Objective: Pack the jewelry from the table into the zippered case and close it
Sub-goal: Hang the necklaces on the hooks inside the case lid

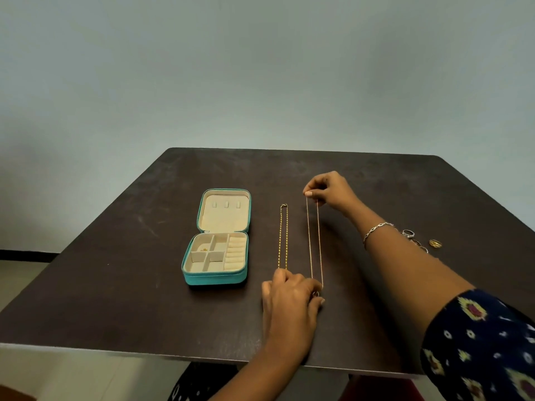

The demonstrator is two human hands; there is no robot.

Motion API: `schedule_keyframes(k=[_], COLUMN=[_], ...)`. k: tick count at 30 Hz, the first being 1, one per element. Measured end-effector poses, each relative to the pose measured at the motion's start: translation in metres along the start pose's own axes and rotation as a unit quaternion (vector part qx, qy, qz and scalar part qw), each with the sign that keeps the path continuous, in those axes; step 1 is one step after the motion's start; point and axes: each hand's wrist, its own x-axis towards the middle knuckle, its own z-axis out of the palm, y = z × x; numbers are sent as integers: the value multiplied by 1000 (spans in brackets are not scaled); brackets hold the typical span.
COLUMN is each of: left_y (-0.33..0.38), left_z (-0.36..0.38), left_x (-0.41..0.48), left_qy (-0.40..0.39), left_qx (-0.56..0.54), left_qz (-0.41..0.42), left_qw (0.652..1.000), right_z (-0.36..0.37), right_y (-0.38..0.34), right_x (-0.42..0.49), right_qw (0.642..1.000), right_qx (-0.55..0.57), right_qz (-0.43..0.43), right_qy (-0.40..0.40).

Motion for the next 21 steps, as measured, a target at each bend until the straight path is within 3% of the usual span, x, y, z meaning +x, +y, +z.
schedule_keyframes(k=[7, 12, 21], left_y=[-2, 0, 0], left_z=[6, 8, 8], left_x=[0, 1, 1], left_qy=[18, 18, 7], left_qx=[11, 77, 100], left_qz=[-25, -19, -18], left_qw=[999, 997, 995], right_z=[25, 31, 37], right_y=[18, 27, 33], right_x=[6, 7, 12], right_qw=[1000, 1000, 997], right_qx=[-12, -2, -70], right_qz=[-2, -13, -35], right_qy=[8, 10, 0])
